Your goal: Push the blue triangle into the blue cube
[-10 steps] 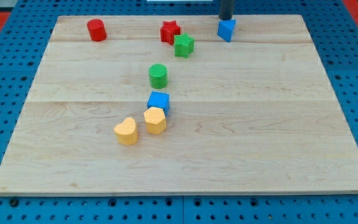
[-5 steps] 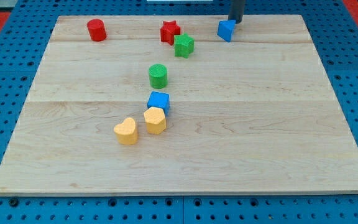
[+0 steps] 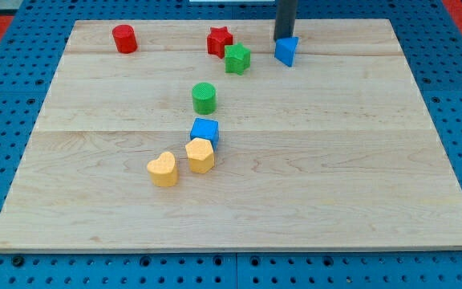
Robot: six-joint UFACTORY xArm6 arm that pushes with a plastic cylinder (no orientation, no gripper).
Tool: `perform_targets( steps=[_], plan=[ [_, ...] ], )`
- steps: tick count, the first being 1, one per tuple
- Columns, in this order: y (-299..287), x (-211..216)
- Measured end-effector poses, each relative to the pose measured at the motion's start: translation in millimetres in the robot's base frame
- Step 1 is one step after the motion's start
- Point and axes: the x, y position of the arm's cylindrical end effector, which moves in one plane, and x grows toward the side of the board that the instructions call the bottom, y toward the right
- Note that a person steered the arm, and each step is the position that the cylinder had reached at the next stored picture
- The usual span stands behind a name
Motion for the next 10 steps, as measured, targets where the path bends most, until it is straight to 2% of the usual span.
perform_targets(
  steps=[1, 2, 3, 5, 6, 8, 9, 10],
  plan=[
    [-26, 29],
    [-3, -11],
    [17, -33],
    [8, 69],
    [9, 69],
    [7, 149],
    [31, 181],
    [19, 208]
  ],
)
